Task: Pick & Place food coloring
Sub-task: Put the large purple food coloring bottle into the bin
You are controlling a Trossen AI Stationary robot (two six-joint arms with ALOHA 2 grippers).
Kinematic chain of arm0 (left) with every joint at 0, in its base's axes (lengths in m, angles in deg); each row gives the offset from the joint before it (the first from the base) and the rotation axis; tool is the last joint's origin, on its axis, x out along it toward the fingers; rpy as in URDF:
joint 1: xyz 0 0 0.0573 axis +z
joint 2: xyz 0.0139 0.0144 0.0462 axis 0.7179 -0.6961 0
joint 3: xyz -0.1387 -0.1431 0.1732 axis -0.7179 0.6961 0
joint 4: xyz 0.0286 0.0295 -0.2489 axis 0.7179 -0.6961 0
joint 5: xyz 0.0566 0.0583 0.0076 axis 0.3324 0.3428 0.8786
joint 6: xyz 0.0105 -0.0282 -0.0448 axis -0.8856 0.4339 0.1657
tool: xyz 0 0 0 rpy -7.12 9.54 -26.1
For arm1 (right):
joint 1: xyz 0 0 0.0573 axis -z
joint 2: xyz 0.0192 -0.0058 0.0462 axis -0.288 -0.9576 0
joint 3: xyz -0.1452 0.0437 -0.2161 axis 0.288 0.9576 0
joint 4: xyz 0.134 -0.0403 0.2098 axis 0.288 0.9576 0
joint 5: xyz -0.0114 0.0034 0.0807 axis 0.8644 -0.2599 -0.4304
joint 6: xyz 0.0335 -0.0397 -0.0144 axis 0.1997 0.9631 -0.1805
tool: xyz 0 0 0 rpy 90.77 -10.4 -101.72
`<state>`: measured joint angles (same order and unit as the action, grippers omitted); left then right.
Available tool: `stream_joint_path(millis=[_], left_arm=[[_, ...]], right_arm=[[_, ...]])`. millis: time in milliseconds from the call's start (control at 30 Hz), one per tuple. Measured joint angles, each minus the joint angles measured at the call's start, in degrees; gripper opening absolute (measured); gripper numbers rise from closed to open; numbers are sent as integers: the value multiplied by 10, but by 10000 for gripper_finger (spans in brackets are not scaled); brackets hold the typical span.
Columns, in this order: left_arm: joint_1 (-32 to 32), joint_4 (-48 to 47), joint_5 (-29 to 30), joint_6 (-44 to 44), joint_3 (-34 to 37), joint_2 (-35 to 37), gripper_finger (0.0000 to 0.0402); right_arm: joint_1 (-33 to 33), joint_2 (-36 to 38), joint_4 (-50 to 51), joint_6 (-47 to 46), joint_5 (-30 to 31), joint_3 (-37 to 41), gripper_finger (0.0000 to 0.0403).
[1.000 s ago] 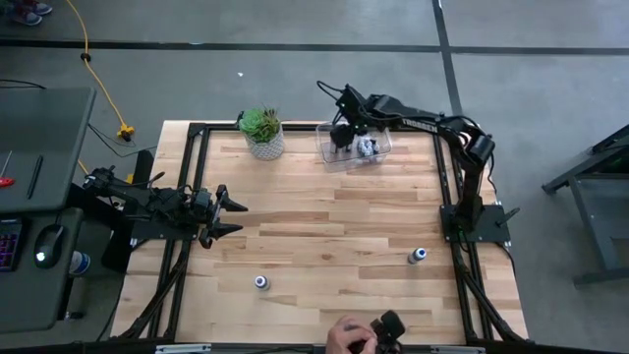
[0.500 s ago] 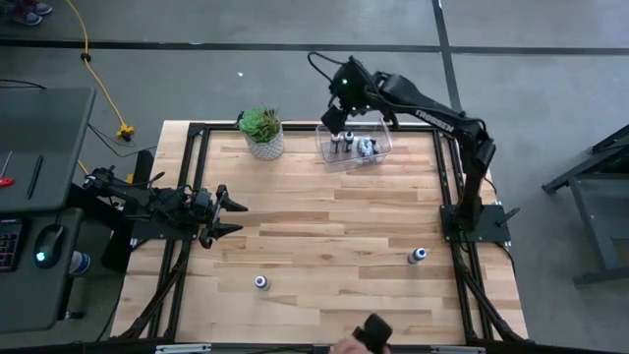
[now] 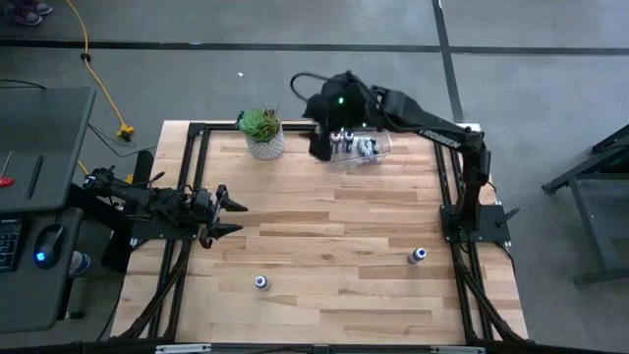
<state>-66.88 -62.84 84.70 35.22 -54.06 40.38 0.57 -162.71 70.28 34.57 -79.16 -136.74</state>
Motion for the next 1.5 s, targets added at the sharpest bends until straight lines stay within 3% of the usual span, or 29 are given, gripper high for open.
stream_joint_path(millis=[367, 733, 1100, 1367, 1500], left_arm=[[0, 0, 0, 0, 0, 0, 271], [0, 0, 0, 0, 0, 0, 271], [0, 0, 0, 0, 0, 0, 271], [0, 0, 0, 0, 0, 0, 271], [0, 0, 0, 0, 0, 0, 271]], right_arm=[[-139, 0, -2, 12, -12, -2, 232], [-274, -27, 44, -84, -29, -1, 231], [-311, -94, -17, -127, -94, -3, 234], [-326, -196, -32, -115, -87, -108, 234], [-328, -215, -107, -108, -87, -72, 234]])
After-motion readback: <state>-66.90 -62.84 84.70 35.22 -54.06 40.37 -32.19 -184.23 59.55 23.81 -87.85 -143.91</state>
